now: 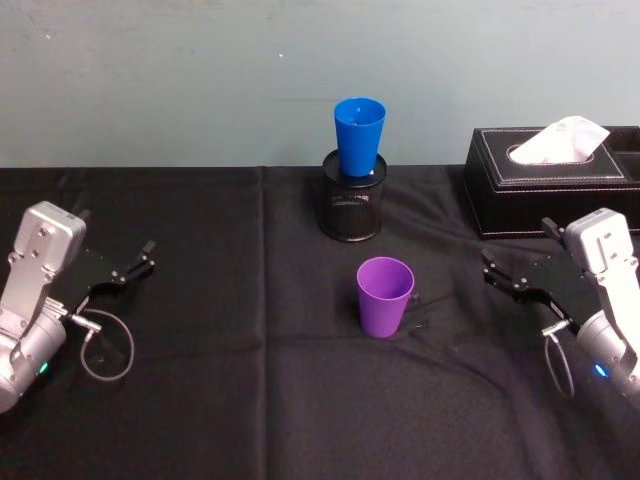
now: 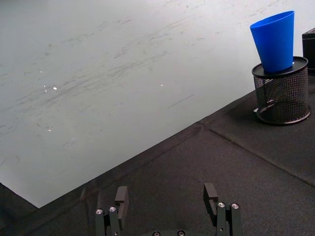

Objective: Pick up one cup with a gripper and tap it against the other cup.

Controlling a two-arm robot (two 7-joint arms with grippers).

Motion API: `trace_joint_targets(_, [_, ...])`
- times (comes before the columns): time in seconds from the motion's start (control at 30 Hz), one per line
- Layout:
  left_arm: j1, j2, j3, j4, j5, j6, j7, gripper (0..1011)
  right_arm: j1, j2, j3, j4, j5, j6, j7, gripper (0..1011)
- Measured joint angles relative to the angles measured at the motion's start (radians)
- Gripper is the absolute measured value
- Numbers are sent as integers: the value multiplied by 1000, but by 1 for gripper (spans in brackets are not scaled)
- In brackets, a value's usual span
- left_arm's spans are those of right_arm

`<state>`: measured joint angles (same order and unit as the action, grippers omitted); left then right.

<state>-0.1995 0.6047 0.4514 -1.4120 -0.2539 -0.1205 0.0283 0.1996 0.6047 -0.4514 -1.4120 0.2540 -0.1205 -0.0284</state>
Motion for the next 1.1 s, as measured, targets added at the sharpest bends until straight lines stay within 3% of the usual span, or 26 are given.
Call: trace_joint_targets(1.1, [0, 0, 0, 0, 0, 0, 0, 1000, 0, 0, 0, 0, 0, 0, 0, 1003])
